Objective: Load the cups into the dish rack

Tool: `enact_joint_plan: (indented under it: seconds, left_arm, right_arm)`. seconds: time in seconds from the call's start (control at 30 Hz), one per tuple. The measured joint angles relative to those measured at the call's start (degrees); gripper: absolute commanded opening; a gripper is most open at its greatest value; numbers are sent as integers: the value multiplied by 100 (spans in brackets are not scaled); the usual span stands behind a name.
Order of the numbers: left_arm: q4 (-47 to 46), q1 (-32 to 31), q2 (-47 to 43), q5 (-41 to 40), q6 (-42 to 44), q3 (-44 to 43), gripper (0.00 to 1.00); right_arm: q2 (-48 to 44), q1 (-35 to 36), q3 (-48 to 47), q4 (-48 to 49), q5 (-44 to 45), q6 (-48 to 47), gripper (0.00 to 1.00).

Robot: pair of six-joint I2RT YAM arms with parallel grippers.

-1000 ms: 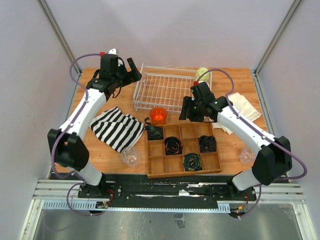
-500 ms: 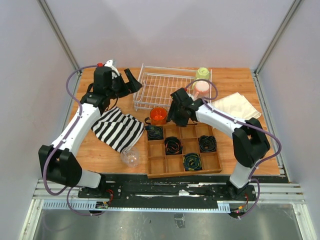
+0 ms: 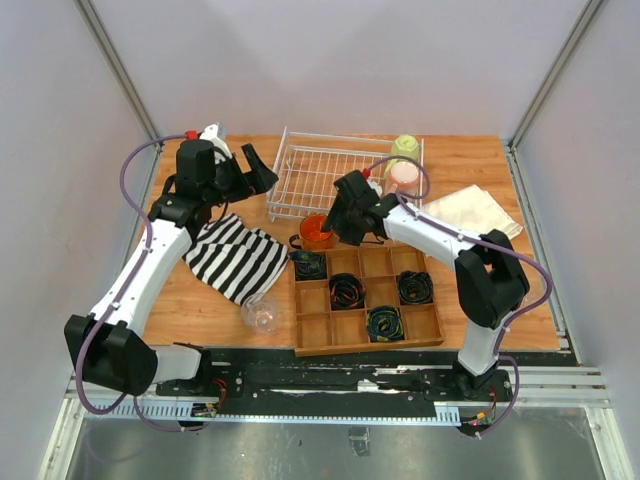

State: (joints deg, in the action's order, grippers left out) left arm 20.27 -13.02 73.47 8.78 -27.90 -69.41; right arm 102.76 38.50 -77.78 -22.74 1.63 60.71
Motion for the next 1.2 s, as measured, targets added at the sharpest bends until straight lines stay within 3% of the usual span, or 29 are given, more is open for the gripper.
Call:
enact_joint_plan:
  seconds: [0.4, 0.63, 0.8, 1.2]
  left_arm:
    - [188, 31, -146, -87, 118, 0, 100]
    - [262, 57, -236, -199, 151, 0, 100]
    - [251, 138, -435, -229, 114, 2, 100]
    - [262, 337, -391, -205, 111, 2, 100]
  right_arm:
    - [619, 101, -350, 85, 223, 245, 43]
    - [761, 101, -483, 68, 317, 282, 15]
    - [903, 125, -566, 22, 286, 249, 2]
    - [1056, 155, -726, 258, -153, -107, 1]
